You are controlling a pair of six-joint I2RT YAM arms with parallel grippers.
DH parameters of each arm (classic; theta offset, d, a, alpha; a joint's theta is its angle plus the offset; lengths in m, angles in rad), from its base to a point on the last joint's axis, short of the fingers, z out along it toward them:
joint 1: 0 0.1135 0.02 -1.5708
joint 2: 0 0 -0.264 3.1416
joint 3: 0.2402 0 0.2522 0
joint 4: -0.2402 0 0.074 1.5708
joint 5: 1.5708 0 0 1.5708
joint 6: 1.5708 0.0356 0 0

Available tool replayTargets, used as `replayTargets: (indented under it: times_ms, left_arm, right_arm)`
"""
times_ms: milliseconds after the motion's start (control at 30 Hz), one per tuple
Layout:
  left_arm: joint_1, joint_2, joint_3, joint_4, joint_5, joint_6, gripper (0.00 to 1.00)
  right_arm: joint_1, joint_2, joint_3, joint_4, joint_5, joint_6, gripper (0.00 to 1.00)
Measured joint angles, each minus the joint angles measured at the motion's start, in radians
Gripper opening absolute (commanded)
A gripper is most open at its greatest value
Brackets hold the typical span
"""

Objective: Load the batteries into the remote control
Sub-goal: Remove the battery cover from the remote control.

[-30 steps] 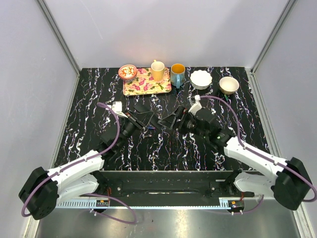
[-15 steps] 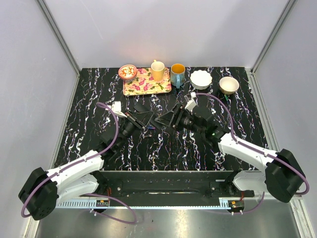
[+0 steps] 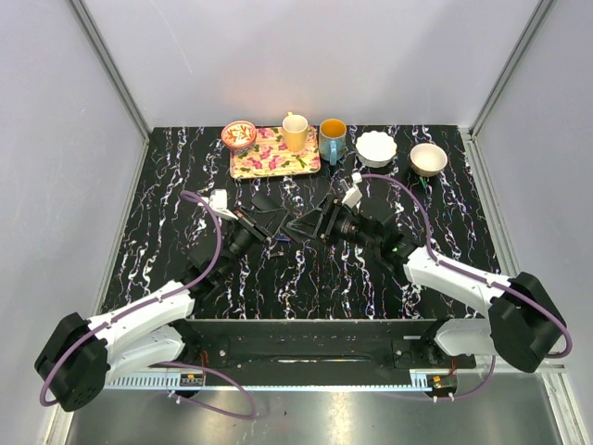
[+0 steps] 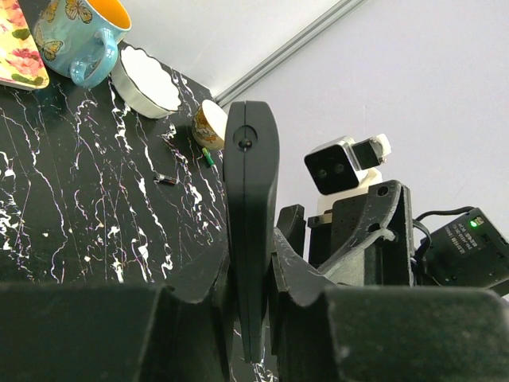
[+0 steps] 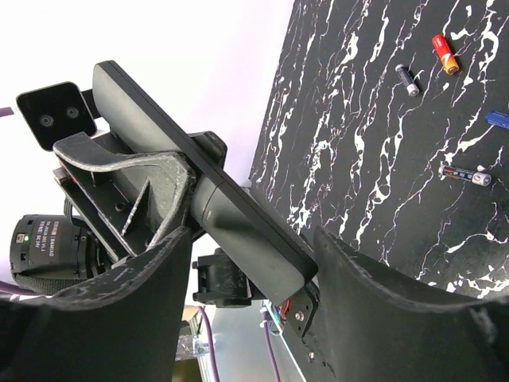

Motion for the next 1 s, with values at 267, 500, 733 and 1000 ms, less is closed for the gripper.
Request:
replayTargets:
  times_ms: [267,500,733,1000]
  left_arm:
    - [0.000,0.000,0.000,0.000,0.000,-0.001,0.00]
    - [0.001,0.000,0.000,0.008,-0.002,-0.002,0.00]
    - [0.002,-0.001,0.000,0.007,-0.005,-0.008,0.00]
    - [0.004,-0.007,0.000,0.005,-0.008,-0.016,0.00]
  right_arm:
    - [0.000,0.017,0.000,0.003,-0.009,0.013,0.56]
    - [0.000,0.017,0.000,0.003,-0.009,0.017,0.50]
    - [-0.001,0.017,0.000,0.004,-0.009,0.019,0.42]
    - [-0.002,0.017,-0.013,0.034,-0.010,0.021,0.55]
